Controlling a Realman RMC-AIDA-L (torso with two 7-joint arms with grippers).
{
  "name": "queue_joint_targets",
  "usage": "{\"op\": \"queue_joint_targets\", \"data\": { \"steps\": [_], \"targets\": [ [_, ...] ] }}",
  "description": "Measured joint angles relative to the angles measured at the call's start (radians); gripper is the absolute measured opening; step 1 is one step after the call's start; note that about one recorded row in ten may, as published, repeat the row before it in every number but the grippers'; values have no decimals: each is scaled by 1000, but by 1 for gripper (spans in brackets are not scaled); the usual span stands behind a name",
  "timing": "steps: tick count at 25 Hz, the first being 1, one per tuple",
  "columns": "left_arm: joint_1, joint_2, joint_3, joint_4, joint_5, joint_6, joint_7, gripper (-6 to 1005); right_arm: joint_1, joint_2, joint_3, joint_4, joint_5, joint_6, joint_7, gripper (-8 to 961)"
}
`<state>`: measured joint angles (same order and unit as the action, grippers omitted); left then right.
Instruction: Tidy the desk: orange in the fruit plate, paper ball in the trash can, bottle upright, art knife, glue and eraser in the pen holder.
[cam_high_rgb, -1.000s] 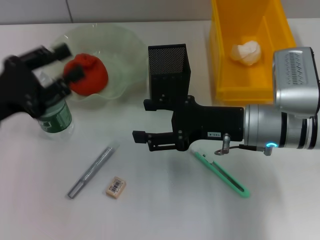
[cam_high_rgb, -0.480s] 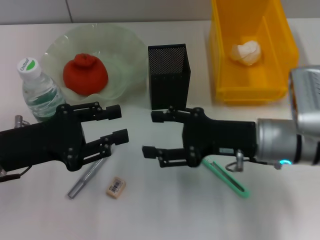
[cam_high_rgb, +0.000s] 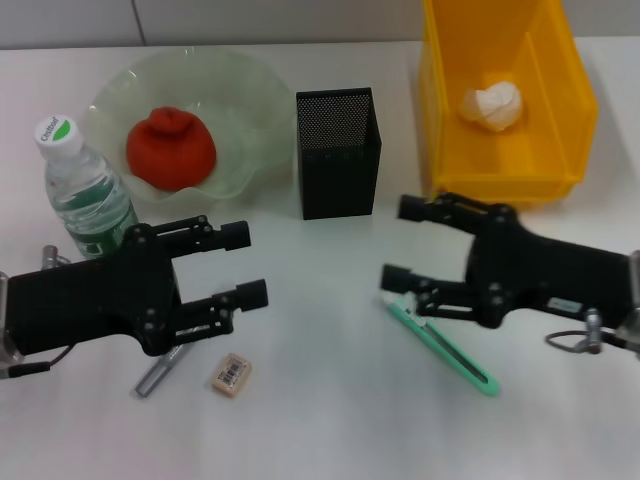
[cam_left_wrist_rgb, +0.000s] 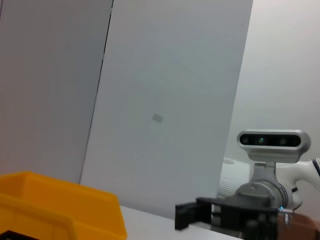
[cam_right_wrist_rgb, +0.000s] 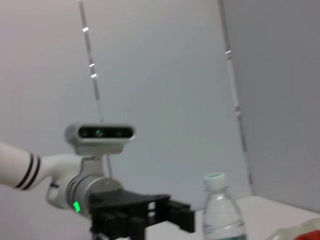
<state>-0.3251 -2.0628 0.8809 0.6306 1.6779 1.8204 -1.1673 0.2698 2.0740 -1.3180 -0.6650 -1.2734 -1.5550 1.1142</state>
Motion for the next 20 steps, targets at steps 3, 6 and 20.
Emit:
{"op": "queue_joint_targets", "data": {
  "steps": [3, 6, 20],
  "targets": [
    [-5, -2, 2, -9, 5, -1, 7, 613, -21, -8, 44, -3, -2, -29, 7, 828],
    [-6, -6, 4, -31, 10, -1, 41, 673, -31, -15, 84, -15, -10, -42, 39, 828],
    [-5, -6, 4, -94, 9, -20, 89, 793, 36, 4, 159, -527, -495, -41, 820, 824]
  ]
}}
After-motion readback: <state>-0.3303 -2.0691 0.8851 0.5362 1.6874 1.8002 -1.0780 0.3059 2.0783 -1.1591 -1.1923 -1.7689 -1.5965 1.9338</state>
